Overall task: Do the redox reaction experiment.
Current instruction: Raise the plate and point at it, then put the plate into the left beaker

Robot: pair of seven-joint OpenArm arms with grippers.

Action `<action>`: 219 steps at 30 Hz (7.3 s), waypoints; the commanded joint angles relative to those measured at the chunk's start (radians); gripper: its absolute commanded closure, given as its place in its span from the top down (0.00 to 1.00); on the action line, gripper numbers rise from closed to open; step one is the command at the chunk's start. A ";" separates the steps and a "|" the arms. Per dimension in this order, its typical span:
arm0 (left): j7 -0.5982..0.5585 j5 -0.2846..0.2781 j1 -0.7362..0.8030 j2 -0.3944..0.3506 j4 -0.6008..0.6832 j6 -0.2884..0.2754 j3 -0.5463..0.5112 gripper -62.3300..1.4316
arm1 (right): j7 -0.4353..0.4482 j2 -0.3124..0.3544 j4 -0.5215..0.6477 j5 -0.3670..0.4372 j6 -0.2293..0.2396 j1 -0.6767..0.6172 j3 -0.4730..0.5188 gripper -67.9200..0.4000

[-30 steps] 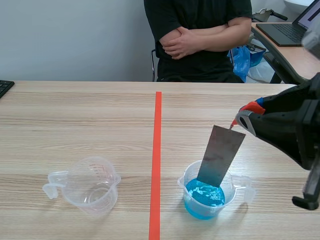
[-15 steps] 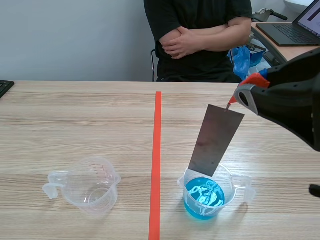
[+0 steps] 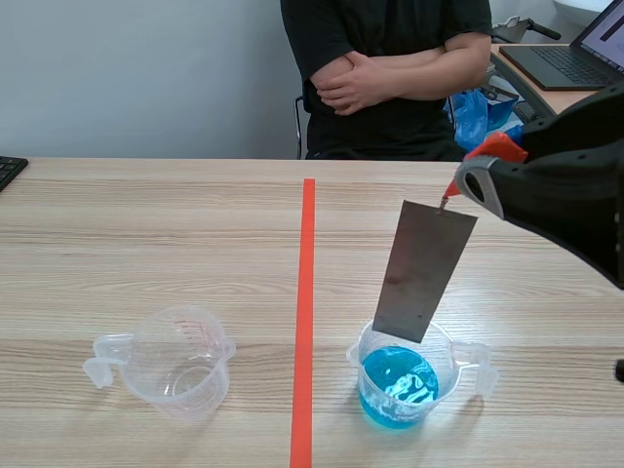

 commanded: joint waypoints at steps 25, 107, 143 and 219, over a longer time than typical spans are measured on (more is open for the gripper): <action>0.021 0.091 -0.050 -0.087 -0.014 -0.002 0.169 0.09 | -0.031 0.008 0.005 0.099 0.006 -0.002 0.068 0.03; 0.009 0.345 -0.647 0.040 -0.485 -0.002 0.874 0.09 | -0.029 0.008 0.005 0.111 0.006 -0.002 0.068 0.03; 0.016 -0.023 0.058 0.047 0.069 -0.002 0.053 0.09 | -0.018 0.008 0.005 0.111 0.006 -0.002 0.068 0.03; 0.039 -0.108 0.052 0.133 0.069 -0.002 -0.096 0.09 | 0.189 -0.266 -0.341 -0.418 -0.122 0.581 -0.920 0.03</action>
